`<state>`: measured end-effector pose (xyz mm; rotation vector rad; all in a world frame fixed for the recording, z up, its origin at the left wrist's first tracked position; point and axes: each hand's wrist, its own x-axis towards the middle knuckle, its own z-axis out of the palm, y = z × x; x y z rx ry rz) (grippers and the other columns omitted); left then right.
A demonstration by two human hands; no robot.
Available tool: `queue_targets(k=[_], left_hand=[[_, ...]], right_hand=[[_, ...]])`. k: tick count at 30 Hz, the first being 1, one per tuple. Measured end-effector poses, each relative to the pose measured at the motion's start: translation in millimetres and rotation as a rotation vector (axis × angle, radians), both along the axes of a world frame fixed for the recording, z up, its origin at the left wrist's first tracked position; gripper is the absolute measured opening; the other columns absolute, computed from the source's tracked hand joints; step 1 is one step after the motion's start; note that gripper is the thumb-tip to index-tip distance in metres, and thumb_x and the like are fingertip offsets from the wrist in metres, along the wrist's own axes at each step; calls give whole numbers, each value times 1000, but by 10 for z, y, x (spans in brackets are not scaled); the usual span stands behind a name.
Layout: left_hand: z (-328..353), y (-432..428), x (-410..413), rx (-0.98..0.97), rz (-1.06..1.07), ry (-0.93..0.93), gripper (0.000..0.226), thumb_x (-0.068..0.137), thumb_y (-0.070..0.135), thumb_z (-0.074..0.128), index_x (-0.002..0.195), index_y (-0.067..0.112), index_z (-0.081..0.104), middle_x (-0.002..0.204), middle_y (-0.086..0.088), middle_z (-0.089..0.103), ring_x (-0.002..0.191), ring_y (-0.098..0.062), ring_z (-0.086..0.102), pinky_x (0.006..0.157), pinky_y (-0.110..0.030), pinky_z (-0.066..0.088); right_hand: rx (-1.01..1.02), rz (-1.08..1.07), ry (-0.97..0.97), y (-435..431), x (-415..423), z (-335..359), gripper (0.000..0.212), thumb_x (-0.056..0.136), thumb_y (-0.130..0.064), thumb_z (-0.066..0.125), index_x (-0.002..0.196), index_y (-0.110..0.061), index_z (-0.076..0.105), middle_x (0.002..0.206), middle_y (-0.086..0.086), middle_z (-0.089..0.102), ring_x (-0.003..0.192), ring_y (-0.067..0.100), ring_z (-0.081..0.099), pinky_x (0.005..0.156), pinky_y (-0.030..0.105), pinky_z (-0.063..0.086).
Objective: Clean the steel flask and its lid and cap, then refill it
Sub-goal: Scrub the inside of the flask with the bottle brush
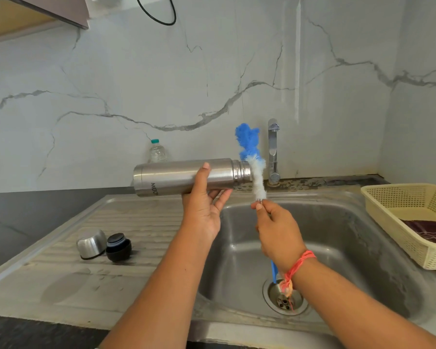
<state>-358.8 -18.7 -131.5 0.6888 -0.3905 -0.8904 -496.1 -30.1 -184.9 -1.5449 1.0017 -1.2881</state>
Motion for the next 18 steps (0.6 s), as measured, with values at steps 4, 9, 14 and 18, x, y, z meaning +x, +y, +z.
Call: queue_targets(k=[4, 9, 14, 18], left_hand=[[7, -3, 80, -11, 54, 29, 61, 81, 33, 85, 134, 16, 58, 124, -12, 72, 109, -27, 73, 72, -35, 63], [40, 29, 306, -7, 165, 70, 40, 84, 29, 84, 117, 24, 61, 125, -8, 70, 113, -26, 71, 76, -36, 64], [-26, 80, 296, 120, 135, -237, 46, 86, 28, 82, 125, 29, 57, 123, -2, 72, 110, -20, 72, 74, -34, 63], [-80, 25, 142, 105, -20, -434, 51, 88, 30, 79, 134, 28, 56, 122, 1, 74, 107, -15, 74, 83, -39, 63]], right_hand=[[-108, 9, 168, 62, -27, -48, 23, 105, -27, 47, 92, -20, 65, 53, -10, 47, 52, 7, 43, 54, 21, 35], [-126, -1, 373, 2, -95, -34, 25, 106, -28, 45, 104, -19, 68, 67, -9, 52, 60, 8, 47, 49, 13, 30], [-137, -65, 283, -33, -219, 77, 23, 105, -31, 45, 97, -24, 65, 66, -3, 56, 56, 10, 50, 47, 15, 37], [-188, -57, 243, -43, -286, 117, 22, 100, -40, 55, 90, -23, 64, 69, 0, 60, 64, 13, 53, 55, 13, 39]])
